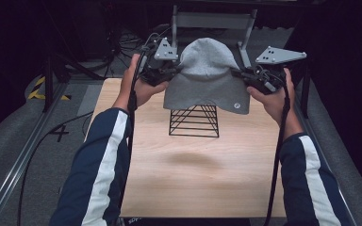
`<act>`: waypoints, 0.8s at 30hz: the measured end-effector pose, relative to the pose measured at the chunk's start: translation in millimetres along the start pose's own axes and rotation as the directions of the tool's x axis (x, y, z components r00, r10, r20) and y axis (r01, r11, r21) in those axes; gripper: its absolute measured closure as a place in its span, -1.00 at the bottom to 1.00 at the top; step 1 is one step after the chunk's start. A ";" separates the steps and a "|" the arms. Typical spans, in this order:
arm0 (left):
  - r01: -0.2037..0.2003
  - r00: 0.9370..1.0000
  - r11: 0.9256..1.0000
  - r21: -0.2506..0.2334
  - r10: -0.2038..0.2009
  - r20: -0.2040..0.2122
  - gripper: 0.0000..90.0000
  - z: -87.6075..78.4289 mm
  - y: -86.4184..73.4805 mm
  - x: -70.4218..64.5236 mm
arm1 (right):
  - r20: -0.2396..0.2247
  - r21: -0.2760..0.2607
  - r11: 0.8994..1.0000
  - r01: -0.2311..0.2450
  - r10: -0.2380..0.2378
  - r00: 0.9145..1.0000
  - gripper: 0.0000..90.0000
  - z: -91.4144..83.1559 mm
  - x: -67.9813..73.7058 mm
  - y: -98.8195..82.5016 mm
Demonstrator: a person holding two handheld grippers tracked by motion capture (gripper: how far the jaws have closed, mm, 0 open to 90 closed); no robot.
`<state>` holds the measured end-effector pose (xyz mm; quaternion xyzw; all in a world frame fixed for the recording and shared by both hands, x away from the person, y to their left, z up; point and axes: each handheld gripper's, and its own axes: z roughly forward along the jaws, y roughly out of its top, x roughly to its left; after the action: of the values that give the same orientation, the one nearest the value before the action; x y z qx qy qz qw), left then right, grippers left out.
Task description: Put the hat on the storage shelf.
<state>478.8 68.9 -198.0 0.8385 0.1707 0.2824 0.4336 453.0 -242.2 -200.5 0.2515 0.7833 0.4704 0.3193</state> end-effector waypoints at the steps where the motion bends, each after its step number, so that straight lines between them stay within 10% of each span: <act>1: -0.001 1.000 1.000 0.000 0.001 -0.008 0.88 1.5 1.4 2.1 | 0.002 0.000 1.000 0.001 -0.001 1.000 0.88 1.2 -0.6 1.3; 24: 0.054 0.998 0.998 -0.028 -0.054 0.033 0.88 9.6 -12.7 13.9 | -0.058 0.010 0.999 -0.032 0.032 0.998 0.88 25.4 -3.4 -11.9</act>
<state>495.1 77.5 -208.4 0.8317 0.1822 0.2596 0.4558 472.8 -235.1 -219.3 0.2515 0.7904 0.4789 0.2875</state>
